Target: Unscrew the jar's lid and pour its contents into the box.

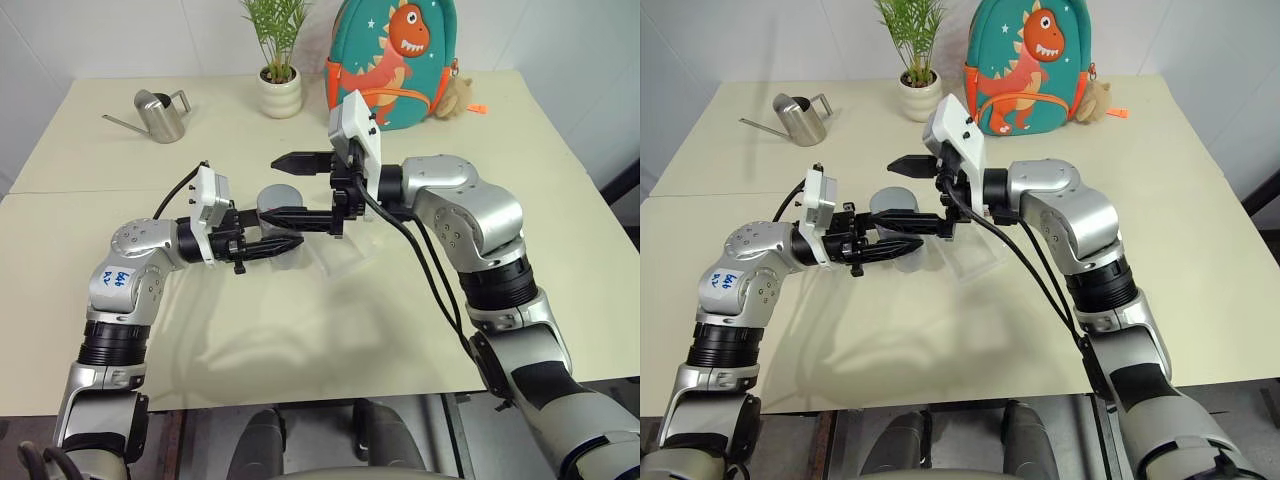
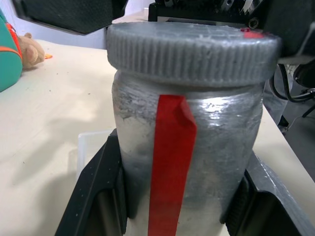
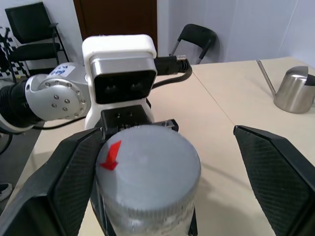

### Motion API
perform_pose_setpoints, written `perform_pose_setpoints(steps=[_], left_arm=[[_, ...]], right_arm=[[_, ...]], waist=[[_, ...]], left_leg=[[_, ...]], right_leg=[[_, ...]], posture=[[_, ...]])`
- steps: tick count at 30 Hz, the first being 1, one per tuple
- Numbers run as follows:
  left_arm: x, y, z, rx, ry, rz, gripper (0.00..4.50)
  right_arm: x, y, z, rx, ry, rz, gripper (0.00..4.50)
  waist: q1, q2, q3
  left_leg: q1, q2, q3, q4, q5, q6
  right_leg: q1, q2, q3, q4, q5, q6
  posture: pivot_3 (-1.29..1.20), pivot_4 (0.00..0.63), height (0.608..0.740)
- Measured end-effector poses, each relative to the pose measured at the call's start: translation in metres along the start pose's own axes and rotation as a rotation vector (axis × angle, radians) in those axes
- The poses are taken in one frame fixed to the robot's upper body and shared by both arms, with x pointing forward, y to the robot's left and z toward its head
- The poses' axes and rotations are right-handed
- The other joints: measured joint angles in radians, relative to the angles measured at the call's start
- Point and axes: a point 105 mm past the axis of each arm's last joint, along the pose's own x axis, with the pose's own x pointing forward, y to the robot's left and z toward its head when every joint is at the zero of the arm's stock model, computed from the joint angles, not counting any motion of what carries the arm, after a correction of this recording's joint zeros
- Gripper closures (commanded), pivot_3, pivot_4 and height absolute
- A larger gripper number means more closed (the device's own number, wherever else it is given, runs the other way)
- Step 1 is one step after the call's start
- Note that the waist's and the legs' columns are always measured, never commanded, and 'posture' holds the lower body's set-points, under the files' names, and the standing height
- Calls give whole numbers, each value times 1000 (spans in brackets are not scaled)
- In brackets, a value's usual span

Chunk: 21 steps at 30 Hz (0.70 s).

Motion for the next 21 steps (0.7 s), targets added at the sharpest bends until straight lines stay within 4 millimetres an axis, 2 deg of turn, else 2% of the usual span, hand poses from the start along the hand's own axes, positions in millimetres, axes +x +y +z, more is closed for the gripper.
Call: perform_pose_setpoints(steps=[11,16,21], left_arm=[[6,-6,7,-3,-50,-27,2580],[4,-4,9,-12,-60,-15,2580],[0,-9,12,-3,-71,-47,2580]], right_arm=[[-6,2,2,2,-13,46,33],[-28,-4,-2,0,10,62,33],[-61,-28,-3,17,24,-68,33]], waist=[[1,0,0],[1,0,0],[2,0,0]], left_leg=[[0,0,0,0,0,0],[0,0,0,0,0,0],[0,0,0,0,0,0]], right_leg=[[0,0,0,0,0,0],[0,0,0,0,0,0],[0,0,0,0,0,0]], posture=[[0,150,740],[0,150,740],[0,150,740]])
